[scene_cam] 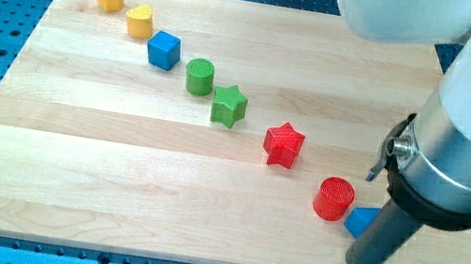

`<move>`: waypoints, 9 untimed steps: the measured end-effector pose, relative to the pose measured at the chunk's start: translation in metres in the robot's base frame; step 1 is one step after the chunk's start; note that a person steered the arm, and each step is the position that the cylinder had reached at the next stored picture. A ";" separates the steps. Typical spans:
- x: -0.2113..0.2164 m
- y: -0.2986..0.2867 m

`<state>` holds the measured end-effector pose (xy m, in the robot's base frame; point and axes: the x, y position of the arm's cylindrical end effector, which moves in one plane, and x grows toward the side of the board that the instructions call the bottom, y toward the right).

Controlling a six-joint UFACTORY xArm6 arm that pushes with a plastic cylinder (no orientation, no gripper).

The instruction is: Put the cube to the top right of the red star

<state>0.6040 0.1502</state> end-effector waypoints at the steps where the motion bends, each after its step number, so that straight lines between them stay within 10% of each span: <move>1: -0.029 0.000; 3: -0.007 -0.096; 5: -0.151 -0.257; 7: -0.136 -0.218; 9: -0.228 -0.299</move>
<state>0.3762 -0.1489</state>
